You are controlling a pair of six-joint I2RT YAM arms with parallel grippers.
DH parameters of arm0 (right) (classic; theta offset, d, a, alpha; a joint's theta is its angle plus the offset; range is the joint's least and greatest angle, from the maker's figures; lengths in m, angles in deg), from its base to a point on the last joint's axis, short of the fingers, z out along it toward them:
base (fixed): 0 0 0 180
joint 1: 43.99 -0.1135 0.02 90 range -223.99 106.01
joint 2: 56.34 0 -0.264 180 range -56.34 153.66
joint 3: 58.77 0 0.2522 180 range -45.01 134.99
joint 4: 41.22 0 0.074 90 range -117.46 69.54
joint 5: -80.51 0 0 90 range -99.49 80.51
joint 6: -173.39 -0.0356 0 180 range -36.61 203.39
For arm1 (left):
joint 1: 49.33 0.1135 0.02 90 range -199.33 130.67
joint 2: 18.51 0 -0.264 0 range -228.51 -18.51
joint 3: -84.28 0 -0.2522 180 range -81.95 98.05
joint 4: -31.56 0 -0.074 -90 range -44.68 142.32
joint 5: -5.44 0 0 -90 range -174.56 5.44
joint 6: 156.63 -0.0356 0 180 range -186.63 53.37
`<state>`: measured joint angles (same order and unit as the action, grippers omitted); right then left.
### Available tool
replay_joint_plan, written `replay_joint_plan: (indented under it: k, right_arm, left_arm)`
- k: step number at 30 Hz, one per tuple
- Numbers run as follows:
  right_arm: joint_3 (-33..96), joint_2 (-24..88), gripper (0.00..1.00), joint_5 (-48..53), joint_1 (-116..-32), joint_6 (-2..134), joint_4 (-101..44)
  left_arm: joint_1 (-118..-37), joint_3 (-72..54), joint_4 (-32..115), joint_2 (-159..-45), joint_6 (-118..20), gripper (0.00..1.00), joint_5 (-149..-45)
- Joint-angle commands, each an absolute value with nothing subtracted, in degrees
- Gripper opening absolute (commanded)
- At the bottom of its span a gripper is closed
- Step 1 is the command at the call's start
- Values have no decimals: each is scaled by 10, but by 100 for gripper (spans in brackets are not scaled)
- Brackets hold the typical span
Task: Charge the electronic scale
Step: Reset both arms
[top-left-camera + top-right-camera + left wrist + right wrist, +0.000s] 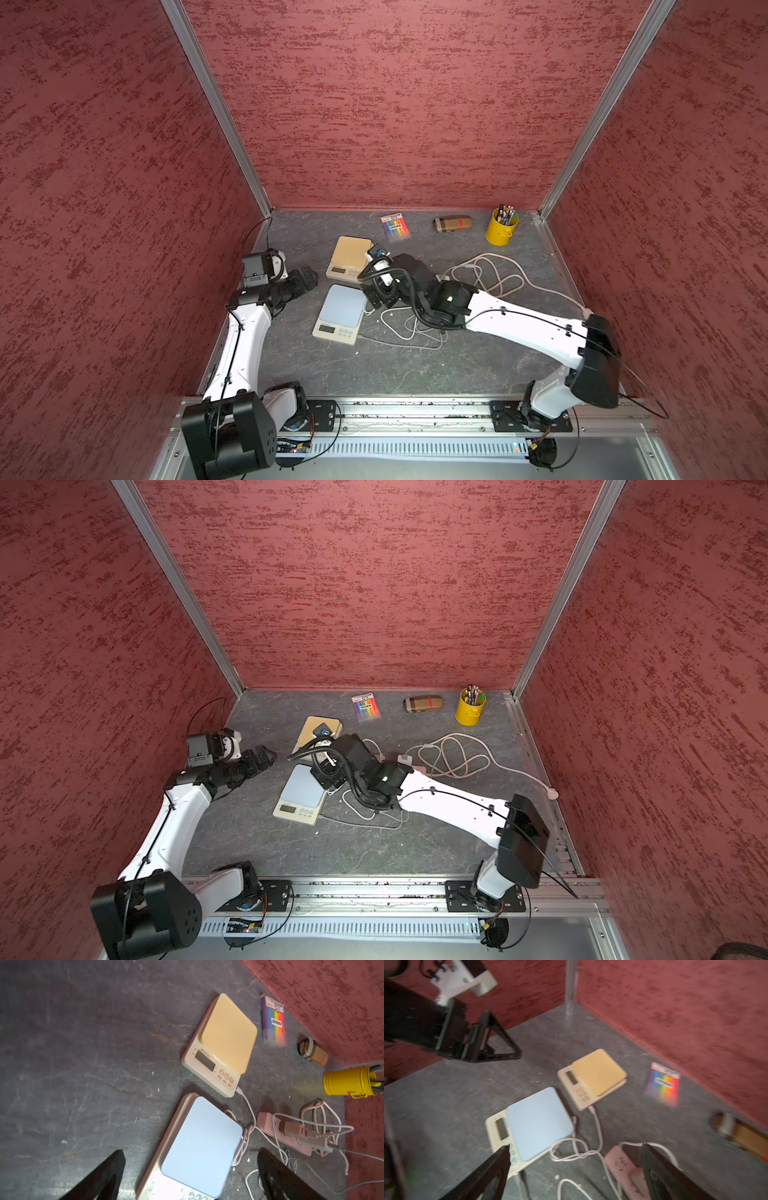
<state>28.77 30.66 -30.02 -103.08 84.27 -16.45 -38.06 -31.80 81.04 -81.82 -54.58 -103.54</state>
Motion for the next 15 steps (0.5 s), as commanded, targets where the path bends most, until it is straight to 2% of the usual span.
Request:
replay_joint_plan:
  k: [1, 2, 3, 5, 7, 11, 15]
  right_arm:
    - [167, 217, 99, -502, -990, 952, -387]
    - [91, 187, 99, -530, -951, 992, -501]
    - [56, 167, 99, -534, -904, 988, -532]
    - [34, 140, 99, -501, -800, 906, -492]
    - [-2, 125, 99, -435, -709, 869, -491]
    - [-141, 138, 99, -441, -653, 945, -670]
    - [-227, 177, 99, -388, -588, 889, -782]
  left_arm:
    - [-416, -323, 731, -806, -650, 100, -957]
    - [-423, -351, 678, -799, -661, 100, -929]
    - [-419, -383, 620, -791, -653, 100, -930]
    - [-397, -436, 525, -775, -641, 100, -973]
    - [-395, -493, 413, -779, -641, 100, -964]
    - [-404, -526, 313, -850, -644, 100, -957]
    - [-432, -524, 259, -929, -671, 100, -945]
